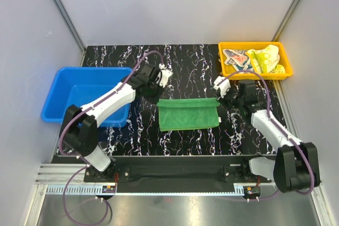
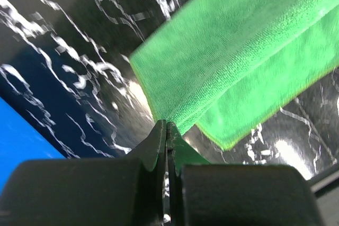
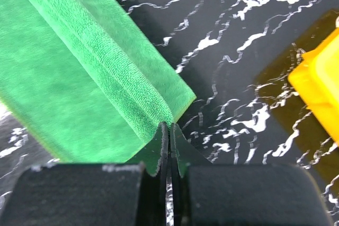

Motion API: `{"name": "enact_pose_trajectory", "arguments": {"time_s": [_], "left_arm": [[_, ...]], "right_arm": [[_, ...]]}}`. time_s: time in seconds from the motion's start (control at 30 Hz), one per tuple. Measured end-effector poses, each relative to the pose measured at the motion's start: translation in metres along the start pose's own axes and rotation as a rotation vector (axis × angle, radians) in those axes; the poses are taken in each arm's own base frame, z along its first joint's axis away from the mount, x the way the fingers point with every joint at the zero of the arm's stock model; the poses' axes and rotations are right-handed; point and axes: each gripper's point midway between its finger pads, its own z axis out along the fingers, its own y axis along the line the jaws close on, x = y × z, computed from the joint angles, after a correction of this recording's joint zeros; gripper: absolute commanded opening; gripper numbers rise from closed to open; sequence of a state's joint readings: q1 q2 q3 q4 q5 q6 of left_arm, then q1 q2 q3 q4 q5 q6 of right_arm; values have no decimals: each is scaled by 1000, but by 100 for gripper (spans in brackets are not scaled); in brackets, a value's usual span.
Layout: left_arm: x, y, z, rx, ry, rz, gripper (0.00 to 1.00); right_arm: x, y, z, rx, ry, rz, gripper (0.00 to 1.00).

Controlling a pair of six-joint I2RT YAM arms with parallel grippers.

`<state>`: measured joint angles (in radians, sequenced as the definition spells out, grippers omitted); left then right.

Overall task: Fold and stack the towels
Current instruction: Fold the towel

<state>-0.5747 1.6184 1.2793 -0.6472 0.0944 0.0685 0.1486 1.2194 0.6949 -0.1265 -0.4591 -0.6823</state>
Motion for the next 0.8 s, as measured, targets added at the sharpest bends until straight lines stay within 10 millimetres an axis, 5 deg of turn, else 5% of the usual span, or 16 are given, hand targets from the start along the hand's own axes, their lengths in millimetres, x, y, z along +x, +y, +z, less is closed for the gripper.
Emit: {"name": "enact_pose_trajectory", "arguments": {"time_s": [0.33, 0.8], "left_arm": [[37, -23, 6, 22, 85, 18, 0], [52, -44, 4, 78, 110, 16, 0]], "right_arm": [[28, 38, -3, -12, 87, 49, 0], [39, 31, -6, 53, 141, 104, 0]]}}
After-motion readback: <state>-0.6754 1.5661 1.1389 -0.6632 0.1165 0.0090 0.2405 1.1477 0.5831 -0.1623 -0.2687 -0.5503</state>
